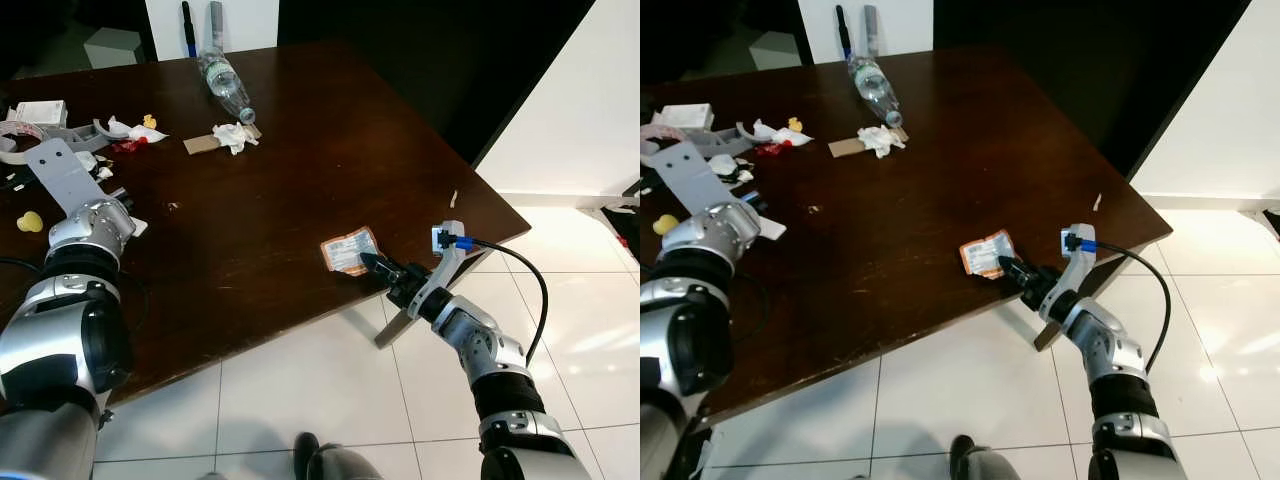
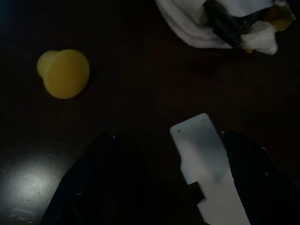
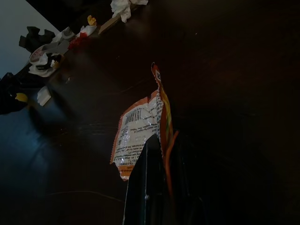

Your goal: Picking trash to rubbish bin

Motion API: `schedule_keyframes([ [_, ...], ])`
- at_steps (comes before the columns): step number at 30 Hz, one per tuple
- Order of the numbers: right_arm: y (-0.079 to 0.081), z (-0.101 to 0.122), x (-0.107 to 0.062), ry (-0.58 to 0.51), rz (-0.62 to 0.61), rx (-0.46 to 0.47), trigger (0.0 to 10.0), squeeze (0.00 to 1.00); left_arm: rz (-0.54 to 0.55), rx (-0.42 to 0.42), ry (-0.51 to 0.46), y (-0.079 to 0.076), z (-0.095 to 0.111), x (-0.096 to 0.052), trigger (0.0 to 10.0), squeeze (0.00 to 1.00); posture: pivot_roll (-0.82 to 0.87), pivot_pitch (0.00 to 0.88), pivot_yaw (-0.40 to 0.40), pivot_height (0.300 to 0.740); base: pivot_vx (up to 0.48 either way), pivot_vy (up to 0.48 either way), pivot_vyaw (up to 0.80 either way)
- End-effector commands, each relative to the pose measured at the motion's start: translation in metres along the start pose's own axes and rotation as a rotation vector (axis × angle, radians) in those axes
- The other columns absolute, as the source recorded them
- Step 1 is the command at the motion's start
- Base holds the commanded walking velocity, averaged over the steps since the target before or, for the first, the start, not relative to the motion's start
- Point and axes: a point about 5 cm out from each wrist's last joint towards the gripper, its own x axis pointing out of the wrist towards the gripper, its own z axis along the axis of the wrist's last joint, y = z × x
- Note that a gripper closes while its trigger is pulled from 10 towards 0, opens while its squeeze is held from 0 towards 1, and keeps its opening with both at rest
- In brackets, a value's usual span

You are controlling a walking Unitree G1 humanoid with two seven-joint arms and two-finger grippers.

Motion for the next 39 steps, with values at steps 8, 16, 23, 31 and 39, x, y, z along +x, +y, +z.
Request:
schedule_keyframes([
  [8,-0.002,-0.005,-0.003,0.008,-0.018,0.019,10.0,0.0,-0.015,0.016,0.083,-0.008,-0.021,-0.001,10.0,0.0,0.08,0.247,-0.06,0.74,0.0,0.0,0.0],
  [16,-0.003,-0.005,-0.005,0.005,-0.028,0.02,10.0,0.0,-0.122,-0.01,0.096,-0.023,-0.023,-0.006,10.0,0.0,0.08,0.249,-0.058,0.74,0.0,0.0,0.0],
  [23,0.001,-0.007,-0.005,0.009,0.003,0.036,10.0,0.0,-0.133,0.012,0.151,-0.027,-0.035,-0.007,10.0,0.0,0.08,0.254,-0.054,0.74,0.0,0.0,0.0],
  [31,0.03,0.001,-0.013,-0.042,0.272,0.039,10.0,0.0,-0.123,0.013,0.191,-0.022,-0.046,-0.004,10.0,0.0,0.07,0.259,-0.052,0.74,0.0,0.0,0.0],
  [39,0.042,0.007,-0.014,-0.059,0.358,0.028,10.0,0.0,-0.123,0.01,0.217,-0.018,-0.052,-0.003,10.0,0.0,0.07,0.257,-0.059,0.74,0.0,0.0,0.0],
])
